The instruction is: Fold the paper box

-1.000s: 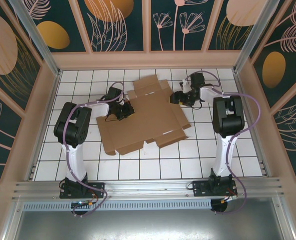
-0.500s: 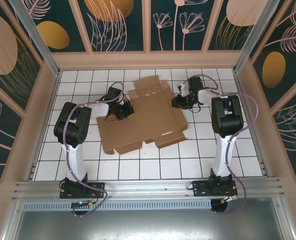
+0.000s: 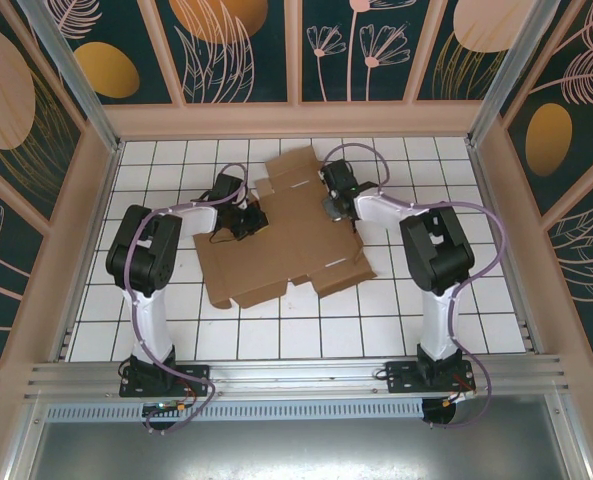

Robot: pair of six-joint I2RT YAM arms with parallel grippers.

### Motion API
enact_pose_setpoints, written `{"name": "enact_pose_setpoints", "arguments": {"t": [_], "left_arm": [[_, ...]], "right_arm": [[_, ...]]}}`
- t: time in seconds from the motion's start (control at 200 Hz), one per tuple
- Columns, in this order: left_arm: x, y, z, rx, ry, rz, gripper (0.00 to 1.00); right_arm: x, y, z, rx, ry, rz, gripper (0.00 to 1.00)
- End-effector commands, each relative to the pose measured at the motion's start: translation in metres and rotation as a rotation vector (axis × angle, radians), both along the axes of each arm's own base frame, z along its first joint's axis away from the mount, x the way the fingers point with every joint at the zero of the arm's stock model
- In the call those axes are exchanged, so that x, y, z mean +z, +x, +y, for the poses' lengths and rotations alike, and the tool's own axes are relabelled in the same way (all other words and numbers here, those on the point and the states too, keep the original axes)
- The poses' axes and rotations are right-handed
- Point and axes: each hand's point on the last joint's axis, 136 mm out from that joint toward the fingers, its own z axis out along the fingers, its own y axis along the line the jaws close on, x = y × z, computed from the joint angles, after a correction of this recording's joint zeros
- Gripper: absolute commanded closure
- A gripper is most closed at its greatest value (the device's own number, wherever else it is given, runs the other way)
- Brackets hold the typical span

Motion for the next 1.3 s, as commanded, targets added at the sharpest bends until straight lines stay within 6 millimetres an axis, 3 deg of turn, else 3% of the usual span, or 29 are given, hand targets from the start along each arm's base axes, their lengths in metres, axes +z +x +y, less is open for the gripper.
{"name": "enact_pose_setpoints", "arguments": {"t": [0.0, 0.1, 0.195, 0.295, 0.43, 0.555, 0.781, 0.956, 1.291], "left_arm": [[0.063, 0.017, 0.000, 0.031, -0.034, -0.124, 0.88], [0.111, 0.030, -0.010, 0.034, -0.113, -0.199, 0.68], [0.150, 0.043, -0.025, 0.028, -0.226, -0.241, 0.56], [0.174, 0.060, -0.032, 0.027, -0.262, -0.266, 0.50], [0.190, 0.077, -0.034, 0.049, -0.298, -0.287, 0.44], [0.196, 0.088, -0.041, 0.054, -0.345, -0.294, 0.42], [0.182, 0.106, -0.051, 0.039, -0.348, -0.252, 0.39], [0.184, 0.115, -0.061, 0.034, -0.366, -0.252, 0.34], [0.161, 0.130, -0.093, -0.015, -0.359, -0.186, 0.36]], "right_arm": [[0.058, 0.017, -0.005, -0.004, -0.179, -0.242, 0.86], [0.083, 0.018, 0.014, 0.060, -0.221, -0.331, 0.86], [0.099, 0.017, 0.030, 0.129, -0.270, -0.395, 0.86], [0.112, 0.016, 0.043, 0.183, -0.308, -0.463, 0.87], [0.125, 0.014, 0.056, 0.221, -0.272, -0.505, 0.87], [0.132, 0.013, 0.066, 0.245, -0.203, -0.502, 0.87], [0.138, 0.013, 0.075, 0.259, -0.154, -0.501, 0.86], [0.141, 0.013, 0.081, 0.272, -0.143, -0.503, 0.86], [0.142, 0.010, 0.086, 0.282, -0.132, -0.512, 0.87]]}}
